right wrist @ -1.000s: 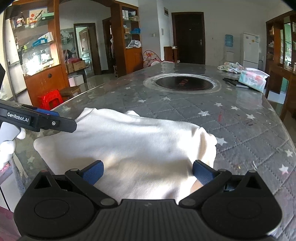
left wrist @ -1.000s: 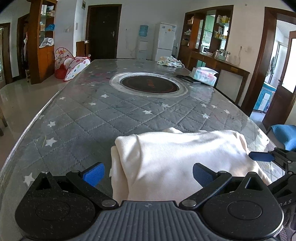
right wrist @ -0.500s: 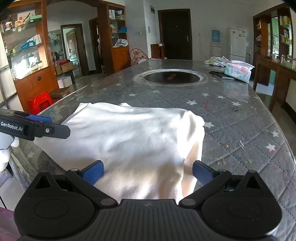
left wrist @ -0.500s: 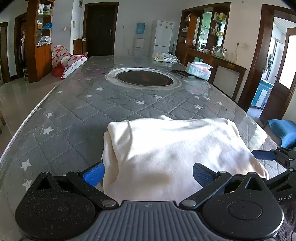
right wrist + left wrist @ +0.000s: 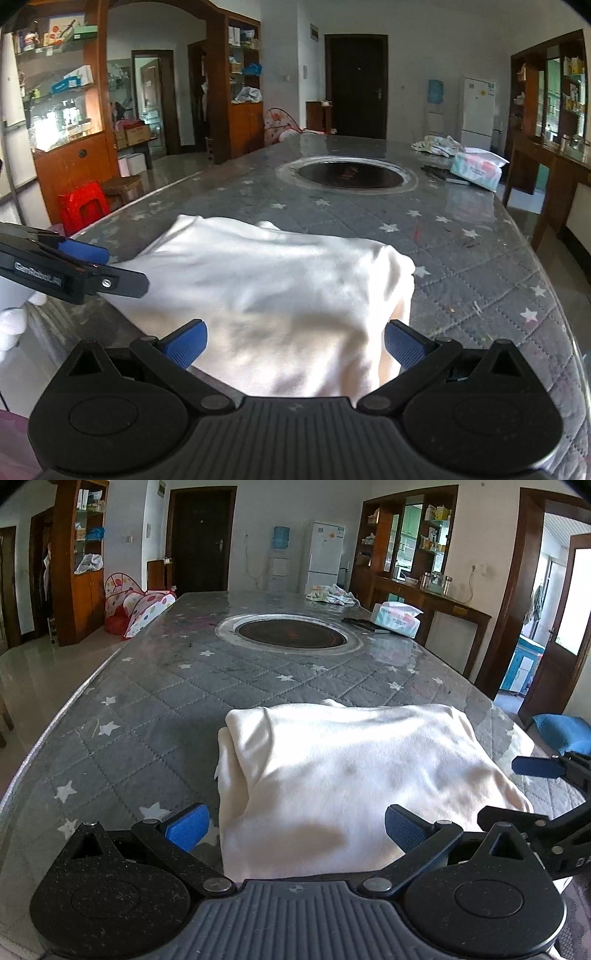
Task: Fold clothes
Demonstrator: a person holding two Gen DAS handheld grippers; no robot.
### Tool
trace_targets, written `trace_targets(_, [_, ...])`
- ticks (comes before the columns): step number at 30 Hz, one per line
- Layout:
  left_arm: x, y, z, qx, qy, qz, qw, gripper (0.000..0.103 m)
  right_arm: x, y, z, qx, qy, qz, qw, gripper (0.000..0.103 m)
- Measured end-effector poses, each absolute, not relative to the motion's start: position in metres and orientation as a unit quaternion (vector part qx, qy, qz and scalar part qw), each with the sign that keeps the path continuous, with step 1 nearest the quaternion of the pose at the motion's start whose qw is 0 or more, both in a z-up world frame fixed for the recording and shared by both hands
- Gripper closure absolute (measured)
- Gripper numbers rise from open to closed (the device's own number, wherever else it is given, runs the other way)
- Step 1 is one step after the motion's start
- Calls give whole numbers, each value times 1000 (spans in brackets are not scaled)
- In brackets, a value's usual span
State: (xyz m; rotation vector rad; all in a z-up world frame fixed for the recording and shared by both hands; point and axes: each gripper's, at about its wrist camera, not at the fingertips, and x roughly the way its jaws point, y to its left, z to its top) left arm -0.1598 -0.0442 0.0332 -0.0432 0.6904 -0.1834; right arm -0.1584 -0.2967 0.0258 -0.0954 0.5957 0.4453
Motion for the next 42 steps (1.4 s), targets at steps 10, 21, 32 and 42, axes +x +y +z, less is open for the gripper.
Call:
trace_targets(10, [-161,-31,36,-42,332,-63,940,0,-162,-285,28,-44,291,261,920,0])
trace_targets(21, [-151,-19,16,-44,357,-35,932,0,-160,-271,8,-50,334,292,895,0])
trace_targets(32, [-144,-16,37,-53,339,-34,939,0,-153,-274,26,-38,315,303,899,0])
trace_targets(42, [-120,-12,25,-53,362,-32,930,0,-133,-276,18,-35,338,303,890,0])
